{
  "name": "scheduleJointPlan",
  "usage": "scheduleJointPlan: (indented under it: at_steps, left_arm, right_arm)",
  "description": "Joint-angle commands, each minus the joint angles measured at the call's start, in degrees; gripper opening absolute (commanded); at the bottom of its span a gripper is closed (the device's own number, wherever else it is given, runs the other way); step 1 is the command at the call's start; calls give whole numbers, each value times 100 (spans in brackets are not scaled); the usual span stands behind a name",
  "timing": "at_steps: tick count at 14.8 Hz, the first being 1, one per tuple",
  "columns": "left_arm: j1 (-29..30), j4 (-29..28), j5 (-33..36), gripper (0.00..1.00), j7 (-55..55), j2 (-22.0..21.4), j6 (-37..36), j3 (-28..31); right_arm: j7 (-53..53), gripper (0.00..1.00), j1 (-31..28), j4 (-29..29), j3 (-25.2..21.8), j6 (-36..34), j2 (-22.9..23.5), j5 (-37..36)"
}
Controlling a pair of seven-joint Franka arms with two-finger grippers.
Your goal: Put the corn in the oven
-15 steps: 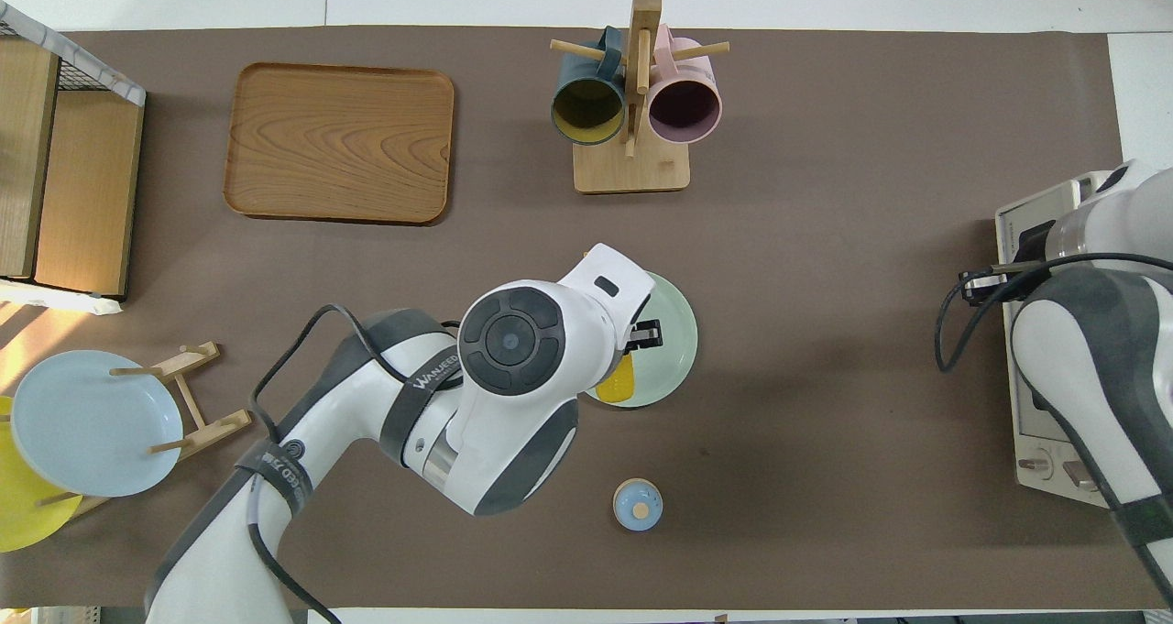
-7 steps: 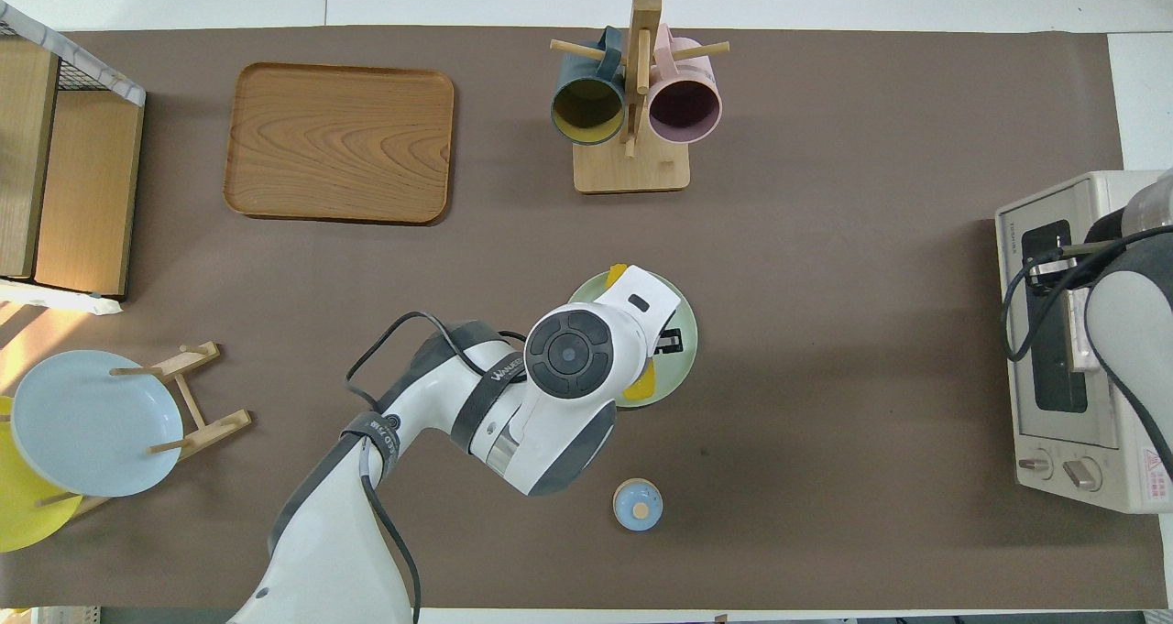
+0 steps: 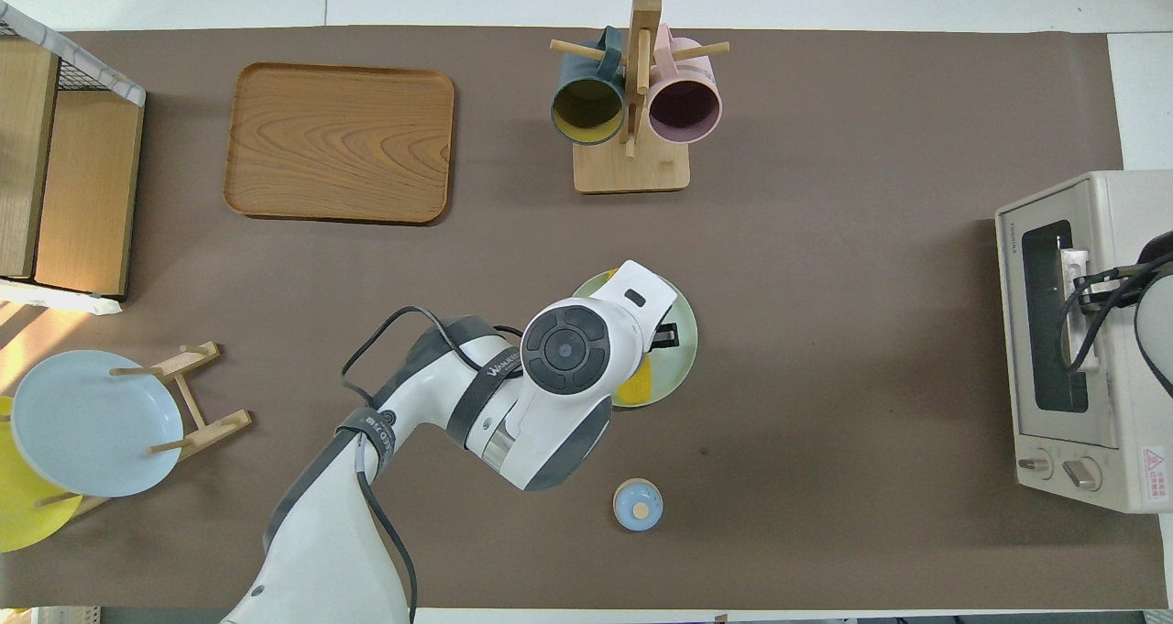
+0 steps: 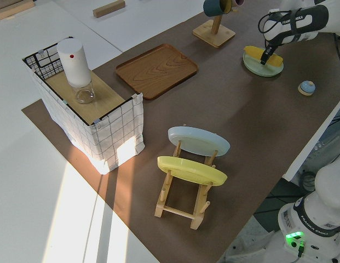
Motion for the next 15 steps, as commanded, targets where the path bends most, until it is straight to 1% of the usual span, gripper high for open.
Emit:
scheduleJointPlan:
  at_steps: [1, 3, 6, 8, 10, 13, 15]
  left_arm:
    - [103, -20, 117, 100, 86, -320, -390, 64]
    - [366, -11, 117, 100, 297, -662, -837, 64]
    - [901, 41, 117, 100, 885, -1163, -1418, 64]
    - [1306, 339, 134, 100, 1166, -1261, -1978, 64]
    - [1728, 752, 239, 100, 1404, -1279, -2620, 64]
    - [2351, 1157, 582, 100, 1685, -1323, -3070, 64]
    - [2774, 1176, 600, 100, 2193, -1445, -3229, 64]
  right_arm:
    - [-71, 0, -48, -476, 45, 326, -143, 39]
    - [86, 0, 13, -651, 71, 492, -152, 143]
    - [630, 0, 469, -679, 80, 502, -152, 294]
    - [790, 0, 593, -775, 80, 537, -143, 346]
    - [764, 0, 585, -1072, 80, 939, -134, 417]
    - [773, 0, 585, -1398, 80, 1484, -56, 417]
    - [781, 0, 593, -1557, 80, 1854, 102, 469]
